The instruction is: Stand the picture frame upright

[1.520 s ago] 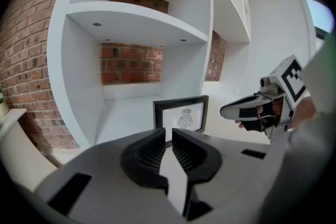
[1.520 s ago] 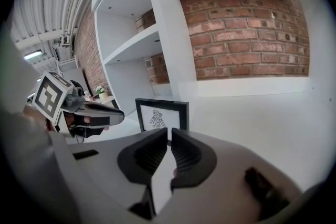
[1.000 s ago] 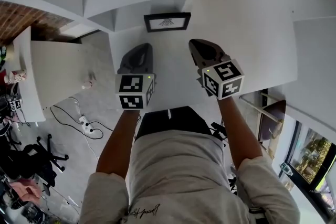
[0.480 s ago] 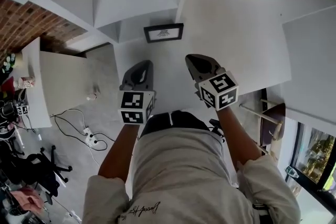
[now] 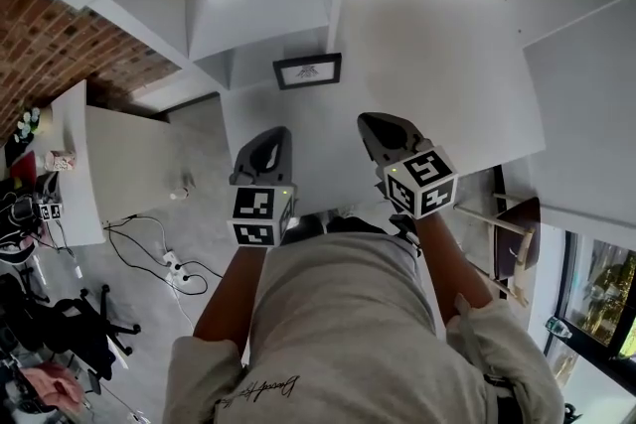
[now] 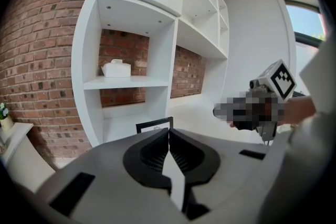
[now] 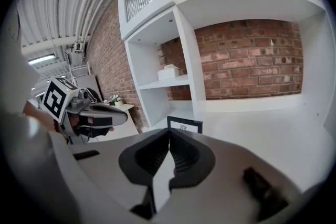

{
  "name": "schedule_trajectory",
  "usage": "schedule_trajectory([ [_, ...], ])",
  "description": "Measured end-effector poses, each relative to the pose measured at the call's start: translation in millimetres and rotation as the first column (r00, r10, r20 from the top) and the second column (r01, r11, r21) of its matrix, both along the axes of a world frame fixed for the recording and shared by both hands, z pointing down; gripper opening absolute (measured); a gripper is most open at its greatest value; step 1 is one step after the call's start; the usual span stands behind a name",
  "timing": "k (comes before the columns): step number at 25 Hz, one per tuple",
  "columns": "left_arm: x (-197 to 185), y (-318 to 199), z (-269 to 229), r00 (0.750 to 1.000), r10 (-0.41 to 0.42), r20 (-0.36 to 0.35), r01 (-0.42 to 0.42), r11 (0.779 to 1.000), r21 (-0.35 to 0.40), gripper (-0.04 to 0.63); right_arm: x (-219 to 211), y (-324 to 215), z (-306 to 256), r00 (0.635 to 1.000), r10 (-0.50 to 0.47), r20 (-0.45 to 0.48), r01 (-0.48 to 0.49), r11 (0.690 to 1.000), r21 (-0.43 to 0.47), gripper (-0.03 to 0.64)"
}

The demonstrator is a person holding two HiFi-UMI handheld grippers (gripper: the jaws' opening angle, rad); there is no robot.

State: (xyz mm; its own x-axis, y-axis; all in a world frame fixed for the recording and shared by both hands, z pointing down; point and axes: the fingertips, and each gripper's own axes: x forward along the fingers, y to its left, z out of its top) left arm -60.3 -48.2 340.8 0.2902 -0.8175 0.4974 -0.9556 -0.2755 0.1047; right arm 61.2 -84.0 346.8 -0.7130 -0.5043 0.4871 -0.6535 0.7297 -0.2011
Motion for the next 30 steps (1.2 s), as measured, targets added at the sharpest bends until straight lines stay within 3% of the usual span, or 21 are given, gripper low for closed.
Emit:
schedule_trajectory([
  [11,-15.2,5.2,-11.6,0.999,-0.033,-0.009,0.033,0.999,0.005,0.017,-5.6,0.2,-17.6,0.999,-0.013,0.034,0.013,1.000,0.003,0.029],
  [30,-13.5,-5.1,-25.4,1.000,0.002,-0.021,-0.001,1.000,0.021,0.018,-21.1,-2.3,-24.7,0.998,-0.030,0.057,0.030,1.000,0.001,0.028],
])
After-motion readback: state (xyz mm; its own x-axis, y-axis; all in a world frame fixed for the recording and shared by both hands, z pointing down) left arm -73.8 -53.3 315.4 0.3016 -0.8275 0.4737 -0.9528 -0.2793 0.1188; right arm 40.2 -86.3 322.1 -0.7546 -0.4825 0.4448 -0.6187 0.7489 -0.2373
